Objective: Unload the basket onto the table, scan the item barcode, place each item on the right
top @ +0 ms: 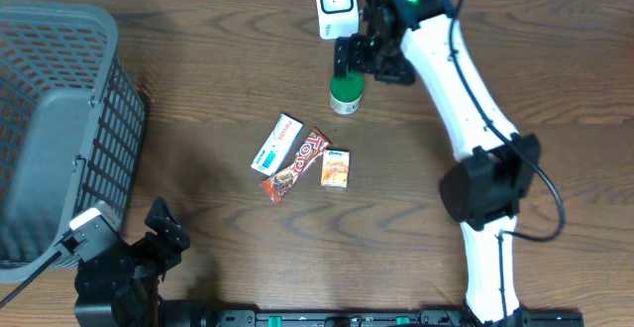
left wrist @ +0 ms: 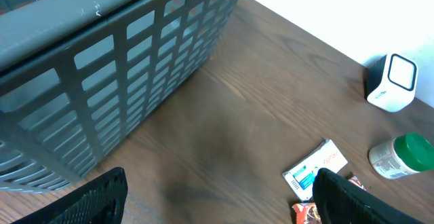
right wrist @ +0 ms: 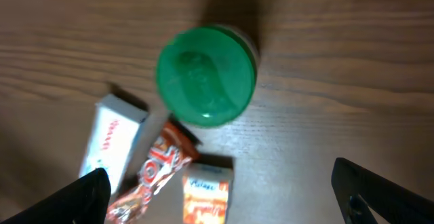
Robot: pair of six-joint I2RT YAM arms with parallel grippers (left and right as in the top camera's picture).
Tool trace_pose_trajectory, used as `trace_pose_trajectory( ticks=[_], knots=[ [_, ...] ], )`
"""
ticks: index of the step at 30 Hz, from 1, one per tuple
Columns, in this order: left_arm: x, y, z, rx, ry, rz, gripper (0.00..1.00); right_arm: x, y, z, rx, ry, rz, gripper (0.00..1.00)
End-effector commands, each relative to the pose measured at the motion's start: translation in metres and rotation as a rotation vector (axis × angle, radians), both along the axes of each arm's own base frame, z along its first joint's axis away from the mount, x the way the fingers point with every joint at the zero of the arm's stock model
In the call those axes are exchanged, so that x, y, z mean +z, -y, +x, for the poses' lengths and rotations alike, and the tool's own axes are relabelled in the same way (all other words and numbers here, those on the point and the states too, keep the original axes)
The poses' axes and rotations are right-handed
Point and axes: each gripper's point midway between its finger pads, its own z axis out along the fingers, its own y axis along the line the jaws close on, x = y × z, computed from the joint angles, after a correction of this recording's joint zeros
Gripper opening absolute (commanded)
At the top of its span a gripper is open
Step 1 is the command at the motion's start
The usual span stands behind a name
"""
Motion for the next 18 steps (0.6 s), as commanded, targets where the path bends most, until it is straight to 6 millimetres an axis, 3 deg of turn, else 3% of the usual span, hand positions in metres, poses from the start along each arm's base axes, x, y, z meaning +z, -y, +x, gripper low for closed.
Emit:
trace_pose_trajectory(
  ticks=[1, 5, 18],
  knots=[
    [0.002, -0.002, -0.001, 0.016, 0.011, -0.007, 0.88, -0.05, -0.014, -0.007, 0.052, -0.097, -0.033, 0.99],
    [0.002, -0.002, -0.001, 0.016, 0.011, -0.008, 0.88, -0.072, -0.023, -0.006, 0.069, -0.107, -0.055, 0.99],
    [0.002, -0.002, -0.001, 0.016, 0.011, -0.007, 0.88, -0.066, -0.031, 0.025, 0.078, 0.072, -0.132, 0.99]
  ],
)
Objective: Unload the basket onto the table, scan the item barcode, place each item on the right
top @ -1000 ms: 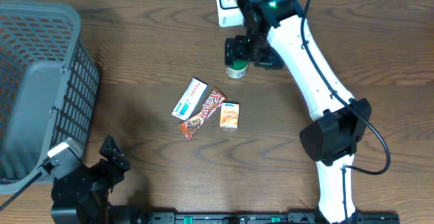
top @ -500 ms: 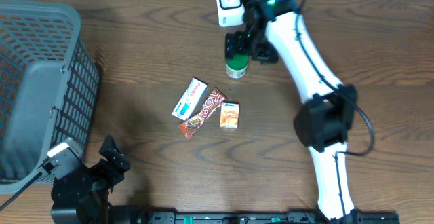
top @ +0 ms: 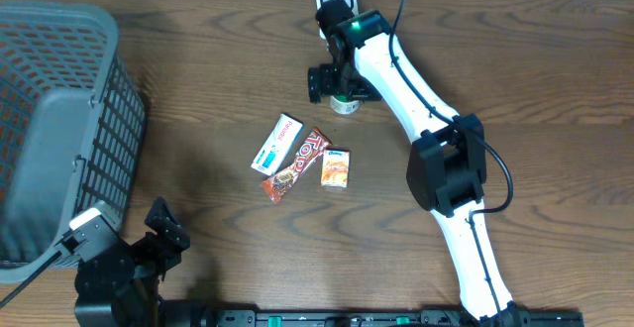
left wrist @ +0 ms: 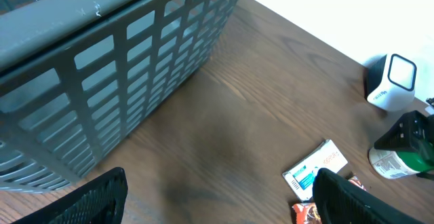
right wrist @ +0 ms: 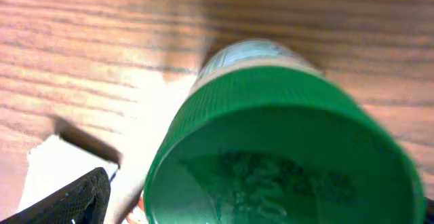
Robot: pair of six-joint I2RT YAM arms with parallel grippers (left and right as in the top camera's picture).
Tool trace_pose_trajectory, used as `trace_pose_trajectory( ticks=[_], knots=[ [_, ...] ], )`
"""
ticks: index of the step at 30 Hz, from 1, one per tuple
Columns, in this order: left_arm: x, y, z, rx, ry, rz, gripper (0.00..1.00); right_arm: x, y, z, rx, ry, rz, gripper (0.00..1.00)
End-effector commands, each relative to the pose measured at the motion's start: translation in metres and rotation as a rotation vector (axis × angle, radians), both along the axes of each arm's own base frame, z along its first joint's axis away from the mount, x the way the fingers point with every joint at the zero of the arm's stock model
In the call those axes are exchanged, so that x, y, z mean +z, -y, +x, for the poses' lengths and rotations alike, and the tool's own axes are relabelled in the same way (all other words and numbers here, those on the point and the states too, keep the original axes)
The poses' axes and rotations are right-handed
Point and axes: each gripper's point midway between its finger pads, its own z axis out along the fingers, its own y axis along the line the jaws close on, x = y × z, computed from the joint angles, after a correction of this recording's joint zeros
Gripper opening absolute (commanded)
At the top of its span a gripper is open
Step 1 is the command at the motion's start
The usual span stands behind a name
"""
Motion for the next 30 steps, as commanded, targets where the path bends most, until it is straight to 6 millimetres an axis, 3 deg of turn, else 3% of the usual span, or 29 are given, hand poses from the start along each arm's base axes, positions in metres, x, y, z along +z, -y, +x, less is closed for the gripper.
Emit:
trace_pose_trajectory(
  ticks=[1, 10, 20, 30],
  knots=[
    [0.002, -0.002, -0.001, 0.016, 0.011, -0.007, 0.88, 0.018, 0.002, 0.016, 0.004, 0.096, -0.022, 0.99],
    [0.002, -0.002, -0.001, 0.016, 0.011, -0.007, 0.88, 0.021, -0.004, 0.031, 0.008, 0.153, 0.006, 0.99],
    [0.002, -0.002, -0.001, 0.016, 0.011, -0.007, 0.88, -0.02, 0.005, 0.024, 0.019, 0.074, -0.05, 0.99],
    [0.002, -0.002, -0.001, 0.016, 0.011, -0.007, 0.88, -0.03, 0.012, 0.03, 0.038, 0.082, -0.079, 0.99]
  ],
)
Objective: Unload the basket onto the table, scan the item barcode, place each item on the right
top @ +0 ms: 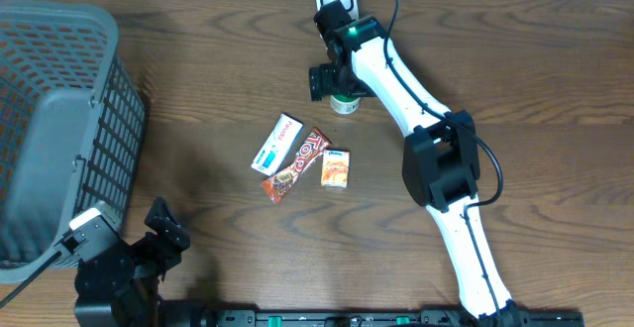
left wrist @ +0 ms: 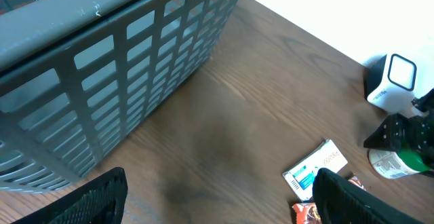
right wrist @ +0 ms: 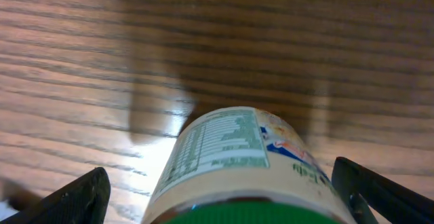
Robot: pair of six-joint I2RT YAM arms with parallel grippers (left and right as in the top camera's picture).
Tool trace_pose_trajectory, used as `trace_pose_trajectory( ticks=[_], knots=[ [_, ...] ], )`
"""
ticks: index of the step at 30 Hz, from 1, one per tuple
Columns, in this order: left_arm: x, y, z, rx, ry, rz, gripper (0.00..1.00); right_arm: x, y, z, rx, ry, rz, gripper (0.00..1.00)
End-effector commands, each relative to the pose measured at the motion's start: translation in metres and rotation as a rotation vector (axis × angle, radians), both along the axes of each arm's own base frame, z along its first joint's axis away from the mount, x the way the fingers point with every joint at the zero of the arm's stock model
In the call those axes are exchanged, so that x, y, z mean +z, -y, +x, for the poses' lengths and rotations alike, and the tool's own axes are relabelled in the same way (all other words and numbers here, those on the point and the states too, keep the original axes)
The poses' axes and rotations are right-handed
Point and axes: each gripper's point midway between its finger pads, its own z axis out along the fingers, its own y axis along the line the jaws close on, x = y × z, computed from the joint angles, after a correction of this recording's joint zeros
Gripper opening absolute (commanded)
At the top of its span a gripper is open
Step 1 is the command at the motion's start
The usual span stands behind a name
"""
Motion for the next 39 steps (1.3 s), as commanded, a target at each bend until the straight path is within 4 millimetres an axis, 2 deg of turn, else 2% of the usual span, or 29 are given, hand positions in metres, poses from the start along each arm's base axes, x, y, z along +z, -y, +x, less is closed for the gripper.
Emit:
trace_pose_trajectory(
  ticks=[1, 7, 12, 13, 15, 19, 22, 29, 34, 39],
  knots=[
    [0.002, -0.002, -0.001, 0.016, 0.011, -0.007, 0.88, 0.0, 0.008, 0.008, 0.009, 0.023, -0.027, 0.99],
    [0.002, -0.002, -0.002, 0.016, 0.009, -0.007, 0.88, -0.001, 0.017, 0.006, 0.004, 0.004, -0.048, 0.98],
    [0.002, -0.002, -0.002, 0.016, 0.009, -0.007, 0.88, -0.002, 0.018, 0.004, 0.008, -0.004, -0.051, 0.91],
    [0.002, -0.002, -0.002, 0.016, 0.009, -0.008, 0.88, -0.002, 0.018, 0.004, 0.008, -0.003, -0.051, 0.87],
    [0.002, -0.002, -0.002, 0.016, 0.009, -0.008, 0.88, -0.002, 0.017, 0.003, 0.009, -0.004, -0.051, 0.72],
    [0.002, -0.002, -0.002, 0.016, 0.009, -0.008, 0.88, -0.002, 0.018, 0.003, 0.009, -0.006, -0.052, 0.56],
    [0.002, -0.002, -0.002, 0.016, 0.009, -0.007, 0.88, -0.002, 0.018, 0.001, 0.009, -0.013, -0.056, 0.54],
    [0.002, -0.002, -0.002, 0.016, 0.009, -0.007, 0.88, 0.0, 0.013, -0.002, 0.014, -0.03, -0.021, 0.55],
    [0.002, -0.002, -0.002, 0.016, 0.009, -0.007, 0.88, 0.018, 0.006, -0.015, 0.019, -0.073, 0.034, 0.54],
    [0.002, -0.002, -0.002, 0.016, 0.009, -0.007, 0.88, 0.046, 0.011, -0.036, 0.017, -0.149, 0.029, 0.52]
  ],
)
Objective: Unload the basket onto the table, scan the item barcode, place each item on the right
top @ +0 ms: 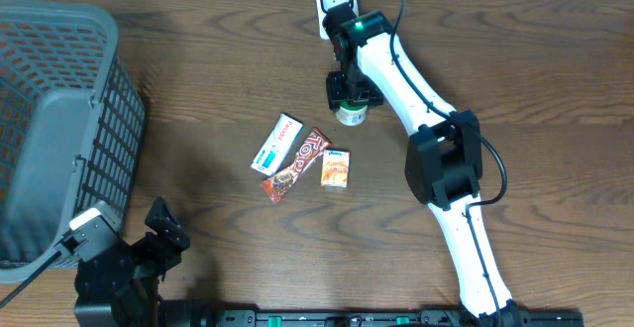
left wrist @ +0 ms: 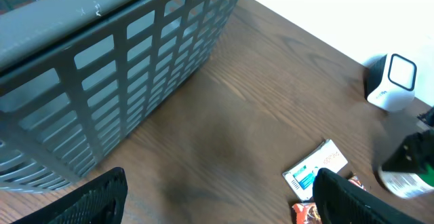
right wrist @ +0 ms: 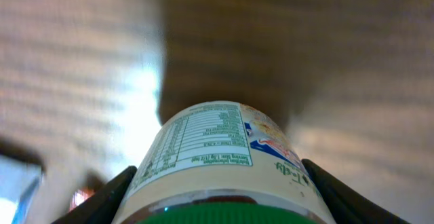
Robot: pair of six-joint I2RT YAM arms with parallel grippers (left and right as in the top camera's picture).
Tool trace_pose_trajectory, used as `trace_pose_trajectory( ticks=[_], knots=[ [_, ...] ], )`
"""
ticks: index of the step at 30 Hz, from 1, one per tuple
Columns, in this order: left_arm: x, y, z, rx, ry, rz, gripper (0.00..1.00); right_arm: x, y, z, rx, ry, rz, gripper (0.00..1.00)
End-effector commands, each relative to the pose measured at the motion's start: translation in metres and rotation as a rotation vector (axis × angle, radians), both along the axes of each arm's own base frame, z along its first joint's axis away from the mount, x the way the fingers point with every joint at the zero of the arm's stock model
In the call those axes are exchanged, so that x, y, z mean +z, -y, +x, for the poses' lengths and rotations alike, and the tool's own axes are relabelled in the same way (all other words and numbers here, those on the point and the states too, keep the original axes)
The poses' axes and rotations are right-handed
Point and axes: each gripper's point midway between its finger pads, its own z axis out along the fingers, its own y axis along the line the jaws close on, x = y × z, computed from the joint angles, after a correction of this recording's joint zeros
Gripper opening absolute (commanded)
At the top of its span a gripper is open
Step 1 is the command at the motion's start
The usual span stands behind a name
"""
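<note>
The item is a cream-labelled jar with a green lid (right wrist: 227, 163). My right gripper (right wrist: 224, 200) is shut on it just below the lid, one finger against each side. In the overhead view the jar (top: 350, 115) hangs tilted under the right gripper (top: 345, 91), just in front of the white scanner at the table's far edge. From the left wrist the jar (left wrist: 405, 182) is a blur at the right edge, below the scanner (left wrist: 392, 82). My left gripper (left wrist: 217, 203) is open and holds nothing, resting at the near left (top: 158, 230).
A white box (top: 277, 143), a brown chocolate bar (top: 296, 164) and a small orange box (top: 336, 168) lie together mid-table. A large grey mesh basket (top: 59, 119) fills the left side, close to the left arm.
My right fingers, which stood wide on either side of the jar, have shut on it. The jar has shifted slightly toward the near right and now tilts. The left arm has not moved.
First my right gripper hung open above the upright jar beside the scanner. Then it was low over the green lid, then lower still with its fingers spread around the jar's body. Now it grips the jar. The left arm stayed parked throughout.
</note>
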Motion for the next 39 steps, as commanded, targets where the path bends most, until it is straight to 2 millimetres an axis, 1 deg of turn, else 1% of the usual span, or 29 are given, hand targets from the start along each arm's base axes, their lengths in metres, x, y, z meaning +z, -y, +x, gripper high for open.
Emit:
trace_pose_trajectory(
  ticks=[1, 3, 5, 7, 8, 9, 12, 17, 21, 23, 28, 32, 35, 39],
  knots=[
    [0.002, -0.002, -0.002, 0.016, 0.01, -0.007, 0.88, 0.041, -0.008, -0.003, -0.006, 0.015, 0.06, 0.53],
    [0.002, -0.002, -0.002, 0.016, 0.01, -0.007, 0.88, 0.052, -0.008, -0.014, -0.011, -0.027, 0.071, 0.54],
    [0.002, -0.002, -0.002, 0.016, 0.01, -0.007, 0.88, 0.062, -0.012, -0.026, -0.015, -0.075, 0.107, 0.54],
    [0.002, -0.002, -0.002, 0.016, 0.01, -0.007, 0.88, 0.068, -0.016, -0.037, -0.03, -0.125, 0.143, 0.54],
    [0.002, -0.002, -0.002, 0.016, 0.01, -0.007, 0.88, 0.071, -0.021, -0.04, -0.028, -0.147, 0.181, 0.53],
    [0.002, -0.002, -0.002, 0.016, 0.01, -0.007, 0.88, 0.072, -0.027, -0.043, -0.024, -0.164, 0.218, 0.54],
    [0.002, -0.002, -0.002, 0.016, 0.01, -0.007, 0.88, 0.078, -0.04, -0.049, -0.045, -0.205, 0.294, 0.54],
    [0.002, -0.002, -0.002, 0.016, 0.01, -0.007, 0.88, 0.078, -0.041, -0.049, -0.061, -0.211, 0.298, 0.48],
    [0.002, -0.002, -0.002, 0.016, 0.01, -0.007, 0.88, 0.078, -0.042, -0.047, -0.056, -0.201, 0.3, 0.47],
    [0.002, -0.002, -0.002, 0.016, 0.01, -0.008, 0.88, 0.077, -0.045, -0.037, -0.02, -0.151, 0.317, 0.48],
    [0.002, -0.002, -0.002, 0.016, 0.01, -0.007, 0.88, 0.081, -0.057, 0.007, 0.027, 0.03, 0.397, 0.49],
    [0.002, -0.002, -0.002, 0.016, 0.01, -0.007, 0.88, 0.089, -0.065, 0.041, 0.041, 0.171, 0.446, 0.49],
    [0.002, -0.002, -0.002, 0.016, 0.01, -0.007, 0.88, 0.097, -0.062, 0.074, 0.038, 0.311, 0.439, 0.51],
    [0.002, -0.002, -0.002, 0.016, 0.01, -0.007, 0.88, 0.108, -0.054, 0.108, 0.028, 0.468, 0.399, 0.54]
  ],
)
